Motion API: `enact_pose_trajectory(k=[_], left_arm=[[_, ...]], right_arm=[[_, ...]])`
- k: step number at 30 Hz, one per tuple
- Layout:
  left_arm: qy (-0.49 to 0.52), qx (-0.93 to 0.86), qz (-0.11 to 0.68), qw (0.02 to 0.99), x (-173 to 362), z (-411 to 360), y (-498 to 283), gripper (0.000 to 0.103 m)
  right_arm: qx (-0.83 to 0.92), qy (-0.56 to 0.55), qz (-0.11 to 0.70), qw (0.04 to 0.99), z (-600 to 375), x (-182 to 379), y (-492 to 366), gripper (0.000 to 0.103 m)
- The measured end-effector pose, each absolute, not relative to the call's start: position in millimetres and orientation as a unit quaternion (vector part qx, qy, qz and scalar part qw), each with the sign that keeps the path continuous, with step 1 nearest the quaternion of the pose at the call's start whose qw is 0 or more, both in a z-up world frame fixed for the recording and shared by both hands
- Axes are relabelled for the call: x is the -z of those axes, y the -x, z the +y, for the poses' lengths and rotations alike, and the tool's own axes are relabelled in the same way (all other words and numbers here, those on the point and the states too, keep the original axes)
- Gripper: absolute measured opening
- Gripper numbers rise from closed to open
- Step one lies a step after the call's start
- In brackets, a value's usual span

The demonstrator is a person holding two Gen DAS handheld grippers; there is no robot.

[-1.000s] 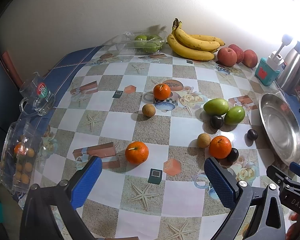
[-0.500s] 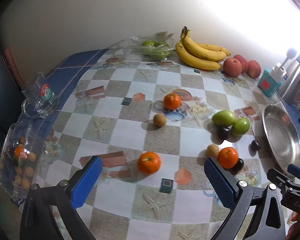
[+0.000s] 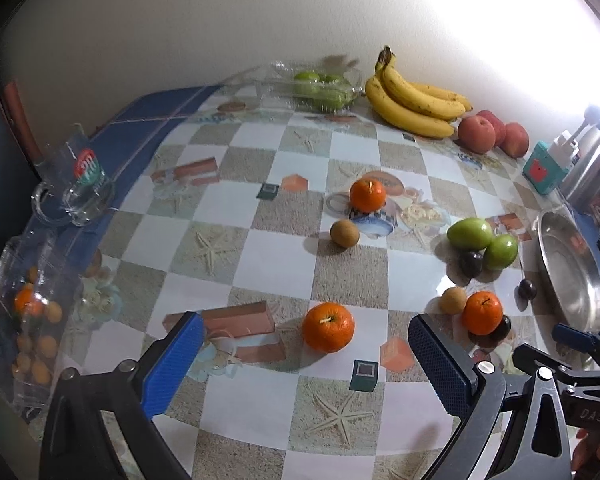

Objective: Organize fruits
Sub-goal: 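Grasp the dark plum with the right tool while the left tool grasps a mandarin orange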

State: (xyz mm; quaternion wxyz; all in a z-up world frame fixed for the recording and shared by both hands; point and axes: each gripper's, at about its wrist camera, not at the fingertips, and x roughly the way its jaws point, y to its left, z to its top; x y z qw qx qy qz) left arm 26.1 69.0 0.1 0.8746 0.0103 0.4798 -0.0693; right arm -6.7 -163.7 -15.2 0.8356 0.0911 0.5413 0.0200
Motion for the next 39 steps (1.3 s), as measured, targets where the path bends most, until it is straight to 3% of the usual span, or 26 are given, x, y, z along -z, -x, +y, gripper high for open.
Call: enact_pose_trajectory(k=[11,13,16,20,22,25,32,39], left_arm=[[-0.045,0.077,0.507,0.858,26.6,62.0,-32.3,0.103],[-0.042,0.08,0.511,0.855,28.8,61.9,-33.3,0.103],[-0.041,0.088,0.513,0.853,31.2,59.8,-34.5,0.102],[-0.037,0.097,0.518,0.849,35.2,57.0,-37.5,0.091],[-0.037,0.1,0.52,0.848,37.2,56.1,-38.5,0.088],[-0.037,0.103,0.52,0.847,37.8,54.5,-39.0,0.08],[-0.035,0.109,0.523,0.845,39.4,53.2,-41.1,0.053],[-0.037,0.115,0.524,0.843,40.0,51.0,-41.6,0.039]], right_arm=[[-0.029,-0.057,0.559,0.827,-152.0,32.6,-8.0,0.088],[-0.031,-0.051,0.559,0.827,-150.0,33.1,-9.9,0.079],[-0.033,-0.048,0.563,0.825,-150.0,36.2,-13.6,0.077],[-0.036,-0.044,0.567,0.822,-149.0,39.8,-16.7,0.075],[-0.037,-0.041,0.565,0.823,-147.6,39.7,-17.6,0.068],[-0.038,-0.038,0.564,0.824,-147.2,39.9,-19.5,0.065],[-0.05,-0.034,0.558,0.827,-143.8,37.2,-20.0,0.054],[-0.057,-0.029,0.56,0.826,-141.1,38.1,-20.7,0.046]])
